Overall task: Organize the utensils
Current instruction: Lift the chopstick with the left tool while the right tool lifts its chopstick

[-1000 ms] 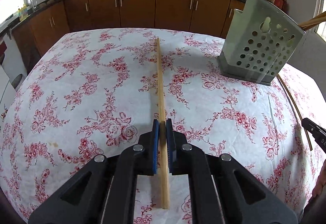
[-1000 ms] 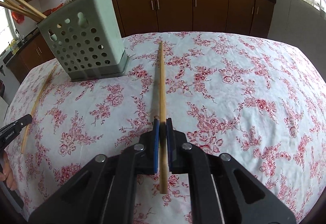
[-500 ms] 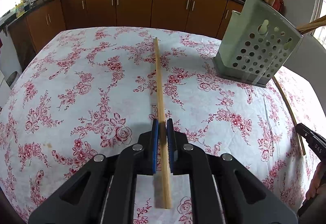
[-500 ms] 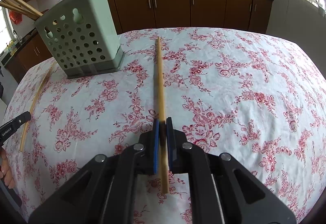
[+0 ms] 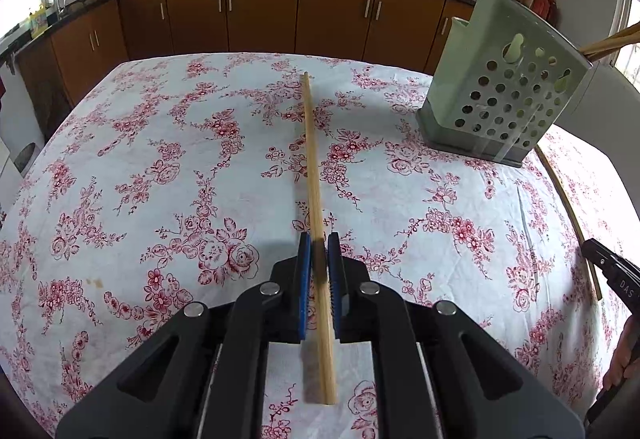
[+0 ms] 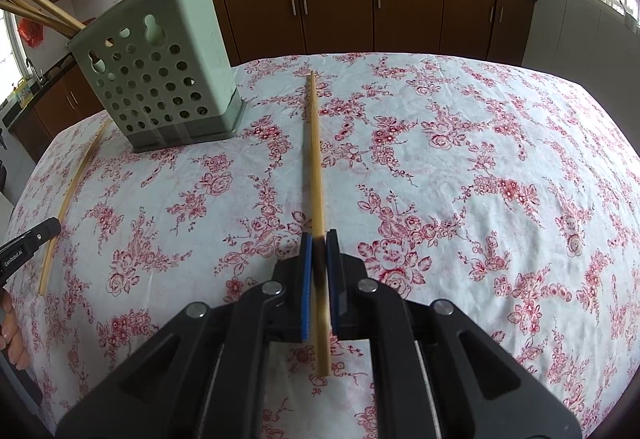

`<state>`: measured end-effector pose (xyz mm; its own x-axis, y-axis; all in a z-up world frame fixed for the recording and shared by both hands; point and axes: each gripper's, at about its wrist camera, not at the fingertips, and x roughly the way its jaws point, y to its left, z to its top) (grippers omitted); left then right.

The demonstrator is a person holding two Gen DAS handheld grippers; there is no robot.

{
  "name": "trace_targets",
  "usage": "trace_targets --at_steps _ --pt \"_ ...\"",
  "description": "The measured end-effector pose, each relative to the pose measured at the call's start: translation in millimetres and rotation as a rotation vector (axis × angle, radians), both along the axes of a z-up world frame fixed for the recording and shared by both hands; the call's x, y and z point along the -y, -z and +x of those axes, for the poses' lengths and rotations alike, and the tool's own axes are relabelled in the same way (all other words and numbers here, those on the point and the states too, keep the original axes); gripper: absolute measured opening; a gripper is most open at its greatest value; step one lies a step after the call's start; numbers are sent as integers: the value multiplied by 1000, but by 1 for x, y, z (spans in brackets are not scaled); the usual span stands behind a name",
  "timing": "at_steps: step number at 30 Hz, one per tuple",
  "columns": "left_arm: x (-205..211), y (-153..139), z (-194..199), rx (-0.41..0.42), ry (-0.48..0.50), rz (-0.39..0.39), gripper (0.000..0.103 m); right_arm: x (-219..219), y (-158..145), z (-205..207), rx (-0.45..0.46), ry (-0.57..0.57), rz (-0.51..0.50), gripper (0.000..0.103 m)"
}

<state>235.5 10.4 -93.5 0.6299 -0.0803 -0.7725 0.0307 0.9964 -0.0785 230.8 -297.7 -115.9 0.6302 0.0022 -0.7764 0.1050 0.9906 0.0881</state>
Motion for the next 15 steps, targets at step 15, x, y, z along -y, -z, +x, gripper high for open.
trace_targets --at_steps 15 --pt "4 1 -14 -3 13 49 8 -2 -2 -6 -2 -10 2 8"
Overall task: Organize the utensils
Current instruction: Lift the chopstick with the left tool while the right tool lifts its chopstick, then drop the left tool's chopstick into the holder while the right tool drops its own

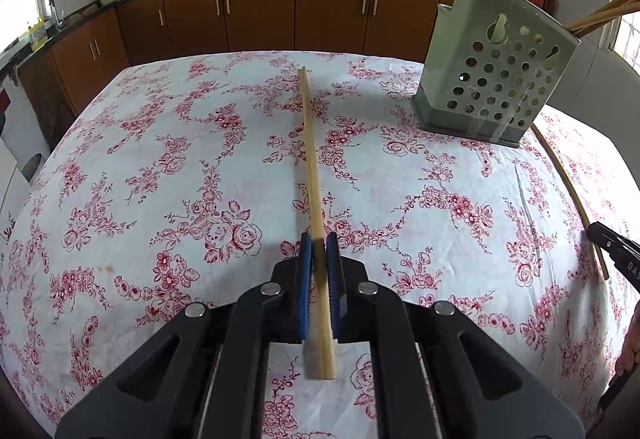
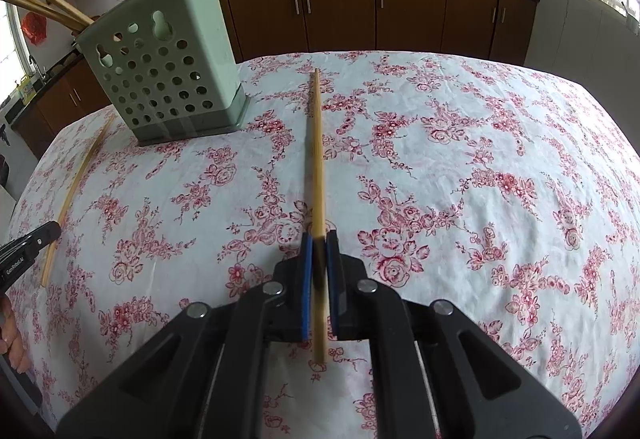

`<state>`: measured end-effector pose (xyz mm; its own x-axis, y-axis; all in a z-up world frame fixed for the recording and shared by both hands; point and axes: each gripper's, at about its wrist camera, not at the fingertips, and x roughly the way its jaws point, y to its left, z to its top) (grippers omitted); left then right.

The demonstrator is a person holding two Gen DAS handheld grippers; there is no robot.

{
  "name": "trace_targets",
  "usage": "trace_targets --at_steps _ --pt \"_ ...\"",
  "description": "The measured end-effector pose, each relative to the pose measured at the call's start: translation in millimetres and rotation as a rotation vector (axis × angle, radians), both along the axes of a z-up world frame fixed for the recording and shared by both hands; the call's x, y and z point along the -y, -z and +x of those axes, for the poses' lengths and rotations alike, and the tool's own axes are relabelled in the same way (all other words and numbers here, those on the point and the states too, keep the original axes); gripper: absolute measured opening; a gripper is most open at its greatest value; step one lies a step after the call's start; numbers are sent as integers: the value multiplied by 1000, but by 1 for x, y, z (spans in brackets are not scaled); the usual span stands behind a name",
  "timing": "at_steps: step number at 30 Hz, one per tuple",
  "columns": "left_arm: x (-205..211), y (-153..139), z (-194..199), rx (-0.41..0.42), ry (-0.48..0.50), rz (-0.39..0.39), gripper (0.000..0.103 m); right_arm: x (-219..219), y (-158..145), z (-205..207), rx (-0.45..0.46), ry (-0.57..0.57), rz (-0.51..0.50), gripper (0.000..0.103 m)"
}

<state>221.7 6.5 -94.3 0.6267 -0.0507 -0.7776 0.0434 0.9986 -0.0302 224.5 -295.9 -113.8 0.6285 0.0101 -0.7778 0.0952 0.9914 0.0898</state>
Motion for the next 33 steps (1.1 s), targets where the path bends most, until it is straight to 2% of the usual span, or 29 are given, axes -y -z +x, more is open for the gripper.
trace_targets --at_steps 3,6,12,20,30,33 --pt "-4 -3 -4 -6 -2 -2 7 4 -8 -7 21 13 12 8" --pt "-10 -19 -11 33 -5 -19 7 10 -27 -17 75 24 19 8" --pt "-20 -70 -23 164 5 -59 7 25 -78 -33 216 52 15 8" --pt "-28 -125 -29 296 -15 -142 7 32 -124 -43 342 68 30 8" --pt "-25 -147 -30 359 1 -141 7 24 -144 -46 391 40 25 8" --pt "-22 -157 -34 377 26 -152 7 19 -160 -51 416 5 48 8"
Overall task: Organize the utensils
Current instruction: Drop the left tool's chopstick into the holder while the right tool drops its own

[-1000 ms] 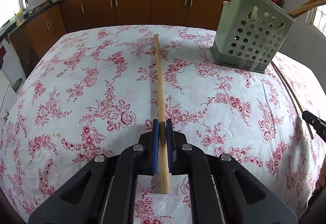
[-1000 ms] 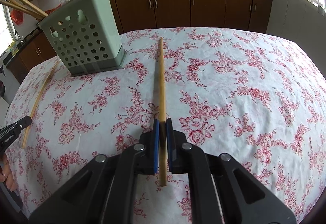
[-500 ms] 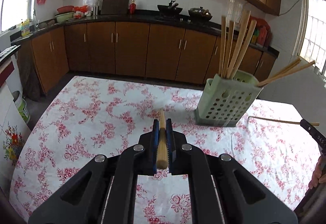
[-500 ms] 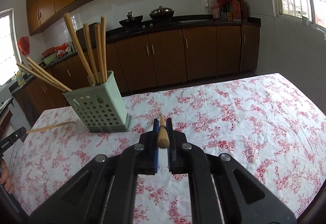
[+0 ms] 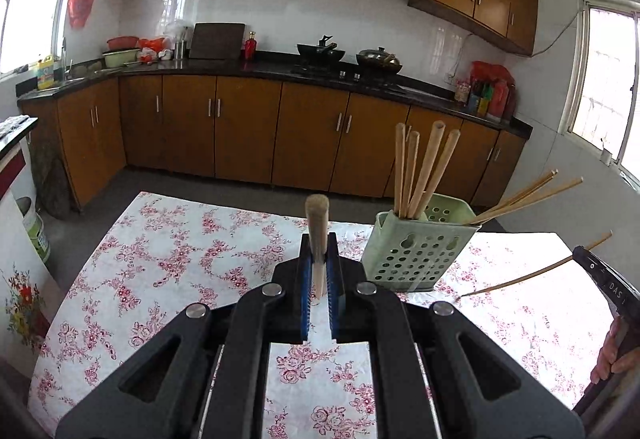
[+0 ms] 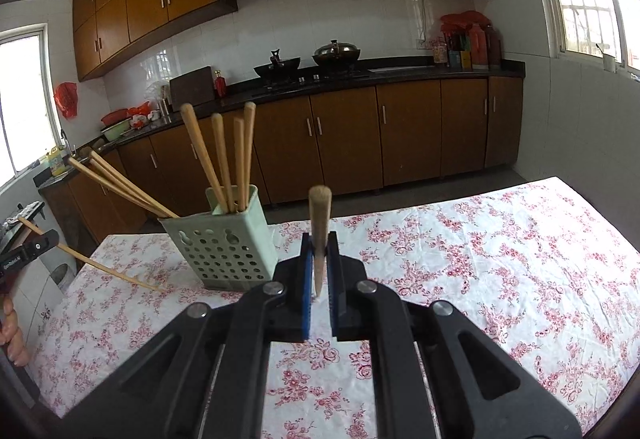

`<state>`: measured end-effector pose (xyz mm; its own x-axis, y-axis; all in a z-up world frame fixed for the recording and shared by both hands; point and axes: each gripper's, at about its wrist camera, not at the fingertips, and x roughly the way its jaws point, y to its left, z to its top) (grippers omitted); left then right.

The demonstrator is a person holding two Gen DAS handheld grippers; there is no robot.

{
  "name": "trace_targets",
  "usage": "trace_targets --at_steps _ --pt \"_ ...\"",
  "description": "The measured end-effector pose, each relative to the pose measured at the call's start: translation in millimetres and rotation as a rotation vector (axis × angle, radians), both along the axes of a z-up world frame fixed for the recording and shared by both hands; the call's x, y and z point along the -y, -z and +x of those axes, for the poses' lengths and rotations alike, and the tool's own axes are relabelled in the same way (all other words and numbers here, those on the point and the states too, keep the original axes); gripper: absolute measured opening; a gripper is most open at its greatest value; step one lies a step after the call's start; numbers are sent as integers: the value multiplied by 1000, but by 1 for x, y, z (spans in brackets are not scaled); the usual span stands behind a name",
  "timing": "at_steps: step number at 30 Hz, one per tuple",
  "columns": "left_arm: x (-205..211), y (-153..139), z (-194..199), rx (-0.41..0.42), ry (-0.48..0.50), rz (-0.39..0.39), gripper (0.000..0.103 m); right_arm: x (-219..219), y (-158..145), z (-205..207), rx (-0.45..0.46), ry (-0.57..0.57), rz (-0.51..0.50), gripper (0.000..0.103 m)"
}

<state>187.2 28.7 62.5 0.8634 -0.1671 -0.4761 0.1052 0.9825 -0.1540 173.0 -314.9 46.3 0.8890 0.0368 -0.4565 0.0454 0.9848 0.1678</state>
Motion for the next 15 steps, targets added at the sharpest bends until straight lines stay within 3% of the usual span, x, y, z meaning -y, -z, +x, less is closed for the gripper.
trace_targets --at_steps 15 --pt "35 -82 -30 172 152 -73 7 -22 -110 -35 236 -164 93 8"
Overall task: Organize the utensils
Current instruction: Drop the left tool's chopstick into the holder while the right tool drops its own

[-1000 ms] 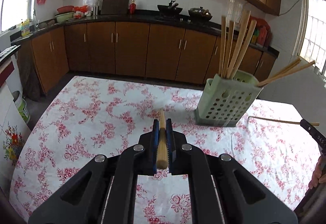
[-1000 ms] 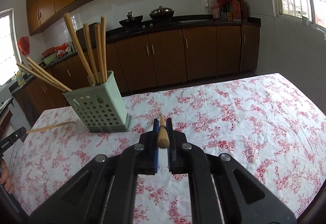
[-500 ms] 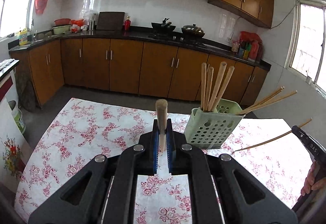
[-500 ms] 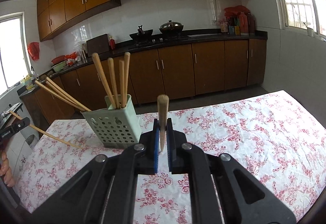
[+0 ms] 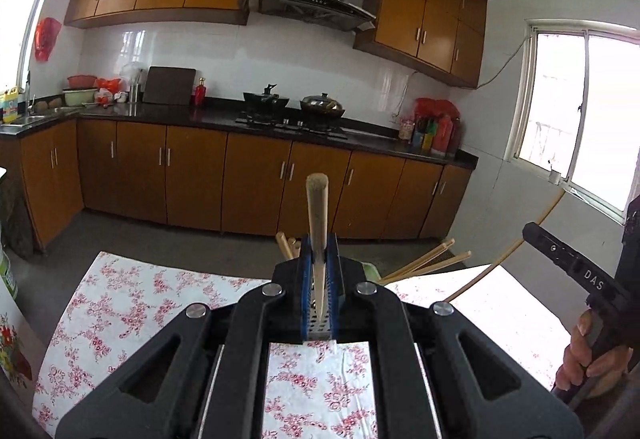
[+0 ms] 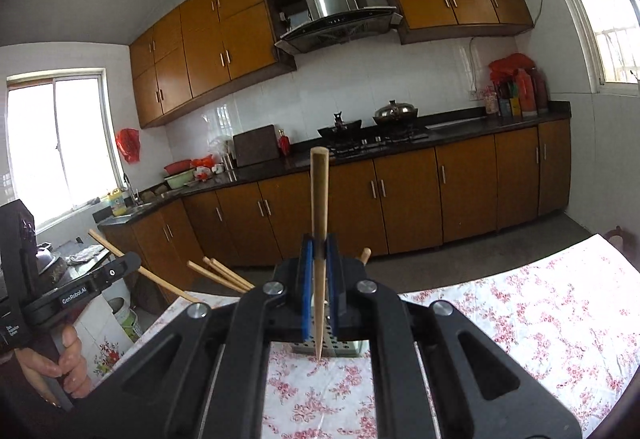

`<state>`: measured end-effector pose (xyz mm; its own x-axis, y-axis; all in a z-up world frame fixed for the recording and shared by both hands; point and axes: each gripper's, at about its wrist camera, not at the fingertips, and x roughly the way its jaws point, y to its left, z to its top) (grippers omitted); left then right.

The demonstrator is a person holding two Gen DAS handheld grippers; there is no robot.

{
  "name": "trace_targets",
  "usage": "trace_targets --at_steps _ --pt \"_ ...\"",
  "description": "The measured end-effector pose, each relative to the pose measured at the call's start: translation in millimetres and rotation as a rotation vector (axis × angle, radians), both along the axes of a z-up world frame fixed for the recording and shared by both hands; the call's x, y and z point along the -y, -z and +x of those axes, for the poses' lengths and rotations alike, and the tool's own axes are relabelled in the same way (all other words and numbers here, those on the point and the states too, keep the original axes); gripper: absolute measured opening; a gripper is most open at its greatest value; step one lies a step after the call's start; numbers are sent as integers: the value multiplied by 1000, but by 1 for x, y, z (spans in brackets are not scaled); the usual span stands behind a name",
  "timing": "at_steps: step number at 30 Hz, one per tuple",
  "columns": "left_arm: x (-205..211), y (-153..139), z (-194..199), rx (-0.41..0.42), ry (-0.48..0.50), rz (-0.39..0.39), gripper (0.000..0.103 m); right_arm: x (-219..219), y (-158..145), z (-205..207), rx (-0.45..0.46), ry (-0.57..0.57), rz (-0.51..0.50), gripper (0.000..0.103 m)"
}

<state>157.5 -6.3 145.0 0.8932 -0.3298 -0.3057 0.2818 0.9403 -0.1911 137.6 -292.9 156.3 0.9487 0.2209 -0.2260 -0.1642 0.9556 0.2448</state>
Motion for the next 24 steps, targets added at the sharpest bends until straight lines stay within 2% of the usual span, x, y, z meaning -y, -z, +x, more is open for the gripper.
trace_targets --at_steps 5,12,17,24 --pt "11 -20 6 57 -1 -30 7 -4 -19 4 72 3 23 8" --pt "18 -22 40 90 -91 -88 7 -19 -23 39 139 60 -13 8" --pt "23 -11 62 92 -128 -88 7 -26 -6 74 96 65 -25 8" --pt "28 20 86 25 -119 -74 7 -31 27 109 12 68 -33 8"
